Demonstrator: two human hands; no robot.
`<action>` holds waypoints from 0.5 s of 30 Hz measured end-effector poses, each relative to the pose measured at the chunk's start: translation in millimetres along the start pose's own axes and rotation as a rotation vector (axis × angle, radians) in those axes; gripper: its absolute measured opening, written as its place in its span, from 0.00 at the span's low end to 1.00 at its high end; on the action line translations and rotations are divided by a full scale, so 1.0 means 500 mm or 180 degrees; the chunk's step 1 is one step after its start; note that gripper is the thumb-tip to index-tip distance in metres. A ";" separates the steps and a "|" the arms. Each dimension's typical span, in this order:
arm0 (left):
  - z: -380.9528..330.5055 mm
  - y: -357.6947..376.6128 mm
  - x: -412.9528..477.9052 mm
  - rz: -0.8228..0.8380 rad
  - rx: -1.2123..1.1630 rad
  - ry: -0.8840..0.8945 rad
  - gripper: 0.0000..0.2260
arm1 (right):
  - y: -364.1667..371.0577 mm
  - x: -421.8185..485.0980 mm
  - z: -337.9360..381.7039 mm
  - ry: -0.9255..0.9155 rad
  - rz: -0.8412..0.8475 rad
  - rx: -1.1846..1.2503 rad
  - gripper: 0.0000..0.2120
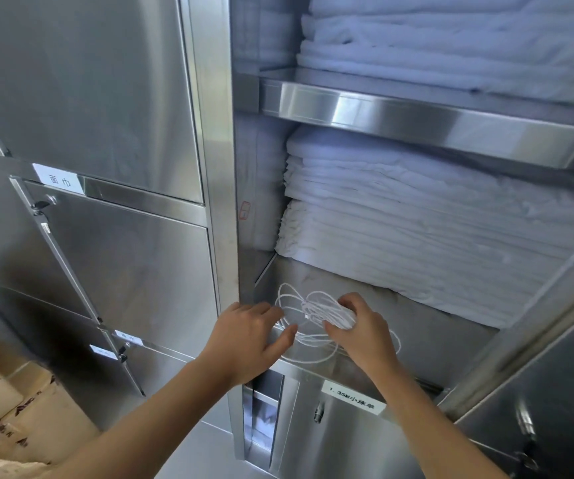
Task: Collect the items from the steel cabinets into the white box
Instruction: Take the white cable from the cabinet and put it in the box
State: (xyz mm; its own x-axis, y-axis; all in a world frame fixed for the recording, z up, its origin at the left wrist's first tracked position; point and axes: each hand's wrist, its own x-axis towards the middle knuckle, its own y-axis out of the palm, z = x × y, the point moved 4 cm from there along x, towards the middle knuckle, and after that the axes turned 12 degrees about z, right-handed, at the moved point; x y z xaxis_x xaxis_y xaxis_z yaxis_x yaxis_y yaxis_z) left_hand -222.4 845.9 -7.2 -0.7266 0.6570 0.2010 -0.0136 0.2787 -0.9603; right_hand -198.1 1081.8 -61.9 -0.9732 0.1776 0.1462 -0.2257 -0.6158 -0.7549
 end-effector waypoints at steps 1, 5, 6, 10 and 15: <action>-0.005 -0.007 0.003 -0.0014 0.0018 0.0023 0.28 | -0.008 -0.006 0.005 -0.0040 -0.0030 0.0010 0.18; -0.022 -0.027 0.008 -0.0074 0.0072 0.0099 0.26 | -0.039 -0.020 0.019 -0.0208 -0.0137 0.0150 0.15; -0.025 -0.031 0.008 -0.0096 0.0090 0.0113 0.25 | -0.047 -0.023 0.024 -0.0235 -0.0186 0.0157 0.17; -0.028 -0.045 0.000 -0.0200 0.0140 0.0148 0.24 | -0.073 -0.037 0.048 -0.0396 -0.0377 0.0052 0.19; -0.028 -0.062 -0.008 -0.0235 0.0103 0.0150 0.26 | -0.084 -0.070 0.083 -0.0718 -0.0478 -0.0237 0.19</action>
State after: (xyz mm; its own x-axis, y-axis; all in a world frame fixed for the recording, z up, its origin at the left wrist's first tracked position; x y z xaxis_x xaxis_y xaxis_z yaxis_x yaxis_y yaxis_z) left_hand -209.5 844.3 24.3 -0.6898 0.6679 0.2795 -0.0887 0.3052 -0.9482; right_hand -156.3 1069.6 -9.1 -0.9162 0.0820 0.3923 -0.3724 -0.5359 -0.7577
